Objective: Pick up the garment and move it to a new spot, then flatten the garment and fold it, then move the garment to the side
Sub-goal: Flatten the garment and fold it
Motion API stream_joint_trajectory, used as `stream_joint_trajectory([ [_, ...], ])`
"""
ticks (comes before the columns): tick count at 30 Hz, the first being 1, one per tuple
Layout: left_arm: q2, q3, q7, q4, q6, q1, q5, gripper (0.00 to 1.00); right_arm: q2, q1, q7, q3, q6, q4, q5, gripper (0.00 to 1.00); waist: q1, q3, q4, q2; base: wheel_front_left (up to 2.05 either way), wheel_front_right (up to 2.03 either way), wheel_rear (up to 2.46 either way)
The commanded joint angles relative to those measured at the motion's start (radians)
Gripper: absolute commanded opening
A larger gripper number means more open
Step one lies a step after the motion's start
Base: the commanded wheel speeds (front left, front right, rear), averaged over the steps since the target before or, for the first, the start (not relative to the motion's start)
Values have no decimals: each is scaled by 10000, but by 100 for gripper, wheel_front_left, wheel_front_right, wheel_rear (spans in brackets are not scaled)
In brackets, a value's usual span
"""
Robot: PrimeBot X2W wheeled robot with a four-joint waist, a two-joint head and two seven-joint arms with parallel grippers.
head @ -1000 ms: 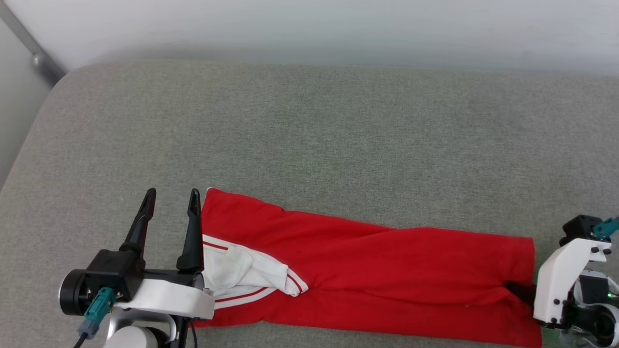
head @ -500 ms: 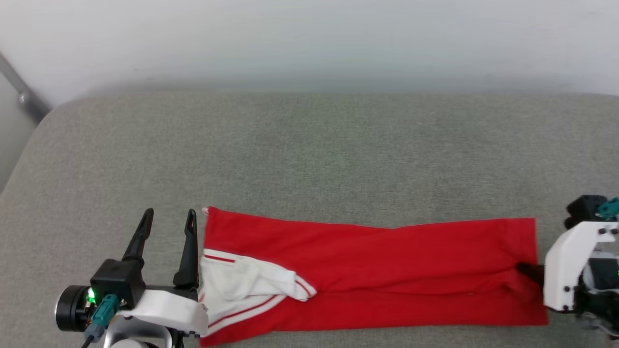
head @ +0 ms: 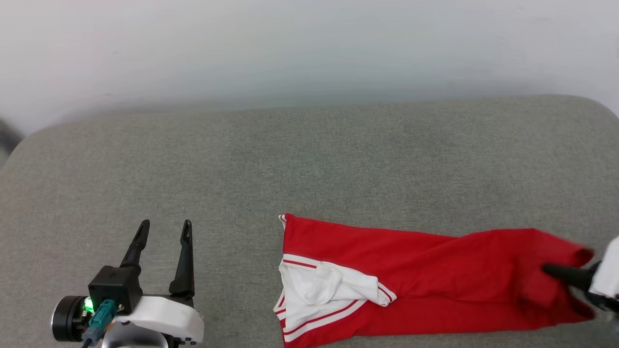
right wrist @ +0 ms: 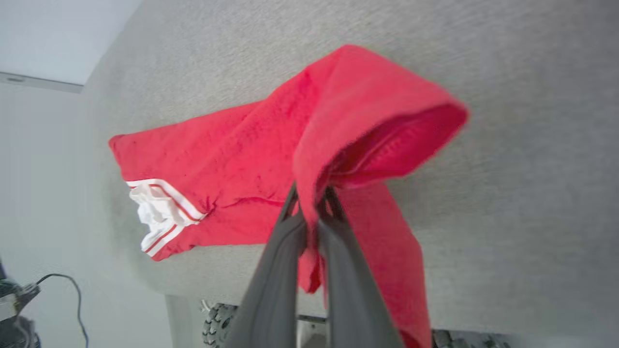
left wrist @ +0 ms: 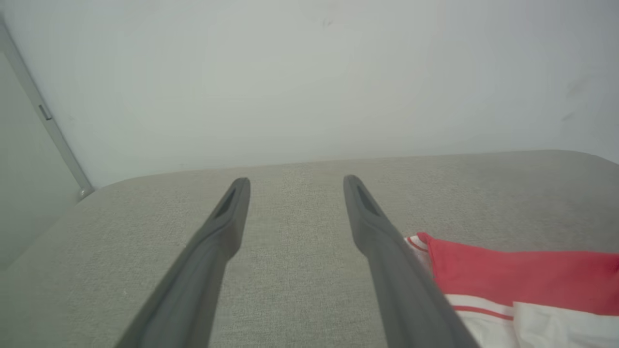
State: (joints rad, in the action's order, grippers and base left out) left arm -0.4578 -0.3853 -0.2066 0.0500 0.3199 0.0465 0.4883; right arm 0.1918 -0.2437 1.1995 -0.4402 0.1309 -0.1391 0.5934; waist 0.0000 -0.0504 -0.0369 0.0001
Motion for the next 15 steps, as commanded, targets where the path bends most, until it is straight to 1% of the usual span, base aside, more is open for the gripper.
stream_joint_trajectory([
  [1, 25, 44, -85, -36, -4, 25, 71, 100, -543, -226, 440, -108, -4, -57, 554, 0, 0, 58, 7, -1, 0, 0, 0],
  [2, 16, 55, -82, -42, -8, 35, 69, 100, -820, -288, 638, -156, -4, -68, 881, 0, 0, 75, 13, -1, 0, 0, 0],
  [5, -1, 41, -67, -45, -23, 100, 76, 100, -1285, -477, 1203, -122, -4, -222, 1916, 0, 0, 75, 99, -1, 0, 0, 0],
  [6, 7, 3, -49, -38, -46, 140, 65, 100, -1352, -514, 1303, -59, -4, -316, 2256, 0, 0, 68, 159, -1, 0, 0, 0],
  [7, 7, 3, -49, -38, -46, 140, 65, 100, -1352, -514, 1303, -59, -4, -316, 2256, 0, 0, 68, 159, -1, 0, 0, 0],
  [8, 13, -24, -32, -42, -64, 173, 57, 100, -1408, -586, 1390, 73, -4, -473, 2578, 0, 0, 54, 218, -1, 0, 0, 0],
  [11, 35, -82, -21, -68, -103, 250, 63, 100, -1449, -703, 1148, 925, -4, -1152, 3894, 0, 0, -6, 405, -1, 0, 0, 0],
  [15, 129, -244, 78, -43, -146, 383, 14, 100, -1430, -839, 184, 2648, -4, -1887, 5400, 0, 0, -108, 686, -1, 0, 0, 0],
])
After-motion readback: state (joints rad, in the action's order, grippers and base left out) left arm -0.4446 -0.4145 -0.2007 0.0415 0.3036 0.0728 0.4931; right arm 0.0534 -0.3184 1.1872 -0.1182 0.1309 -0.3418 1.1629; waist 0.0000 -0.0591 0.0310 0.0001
